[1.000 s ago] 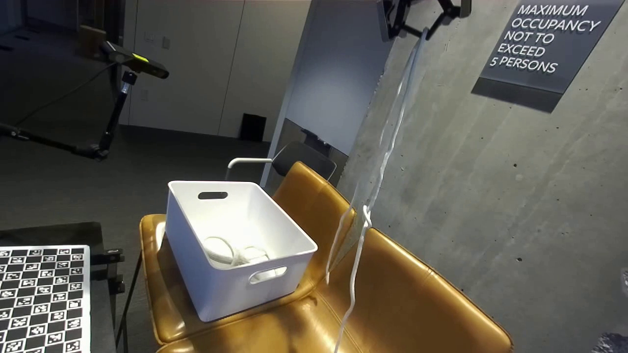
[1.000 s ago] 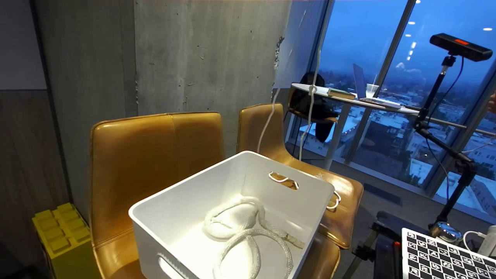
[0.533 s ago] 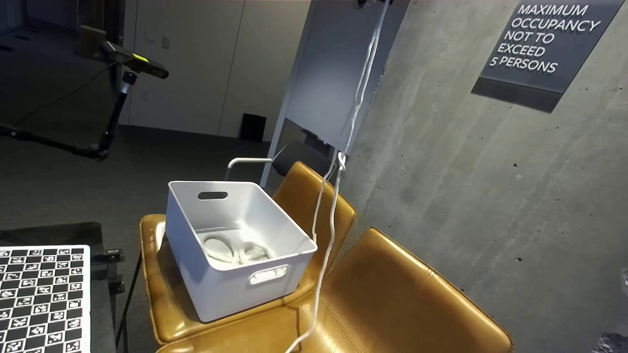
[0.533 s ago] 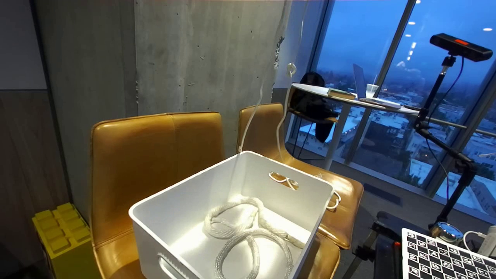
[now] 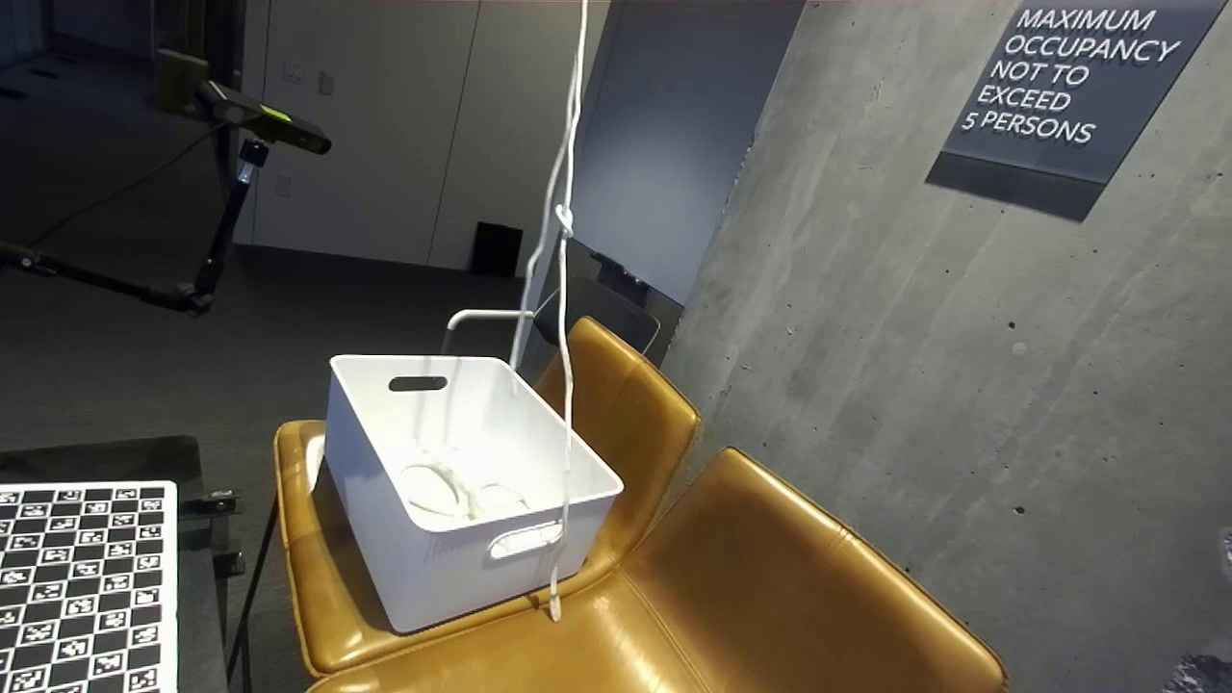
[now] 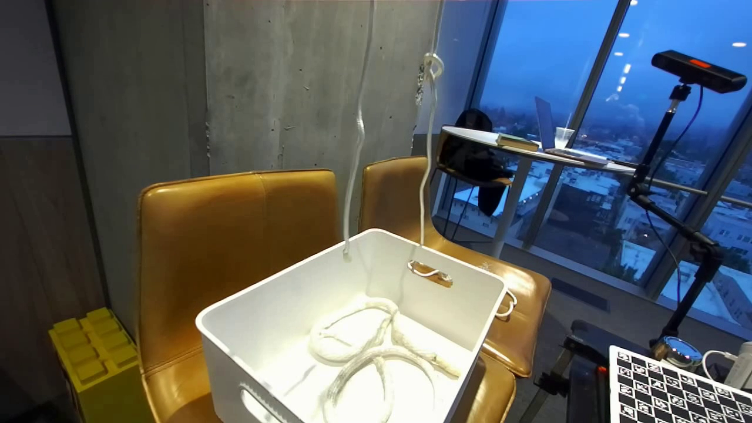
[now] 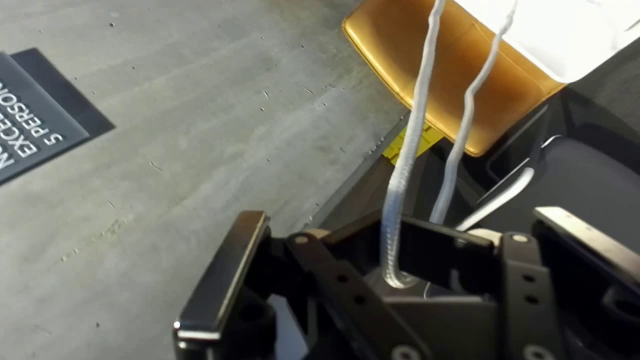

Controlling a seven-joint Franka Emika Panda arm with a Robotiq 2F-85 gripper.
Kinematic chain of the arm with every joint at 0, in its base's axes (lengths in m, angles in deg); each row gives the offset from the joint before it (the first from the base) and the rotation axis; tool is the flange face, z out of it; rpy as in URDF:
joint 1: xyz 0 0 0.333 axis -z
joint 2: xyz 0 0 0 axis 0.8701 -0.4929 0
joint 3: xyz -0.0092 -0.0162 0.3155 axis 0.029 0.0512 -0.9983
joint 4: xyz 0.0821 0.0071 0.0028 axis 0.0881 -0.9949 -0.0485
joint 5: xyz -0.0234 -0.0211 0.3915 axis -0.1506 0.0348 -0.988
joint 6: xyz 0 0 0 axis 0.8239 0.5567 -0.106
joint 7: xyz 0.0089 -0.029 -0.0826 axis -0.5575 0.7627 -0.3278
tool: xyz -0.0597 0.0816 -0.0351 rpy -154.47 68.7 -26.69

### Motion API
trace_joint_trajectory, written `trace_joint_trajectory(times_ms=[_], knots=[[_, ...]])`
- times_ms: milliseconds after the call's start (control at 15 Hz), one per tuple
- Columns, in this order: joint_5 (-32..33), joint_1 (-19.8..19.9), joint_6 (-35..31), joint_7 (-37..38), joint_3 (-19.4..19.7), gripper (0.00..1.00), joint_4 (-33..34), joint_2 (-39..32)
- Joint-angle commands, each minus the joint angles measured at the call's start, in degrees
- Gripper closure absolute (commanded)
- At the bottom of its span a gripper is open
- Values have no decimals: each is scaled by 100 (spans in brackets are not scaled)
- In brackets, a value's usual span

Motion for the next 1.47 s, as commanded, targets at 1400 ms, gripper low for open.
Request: trace_joint_trajectory(times_ms=[1400], knots=[[149, 3, 405, 327, -220, 100, 135, -849]])
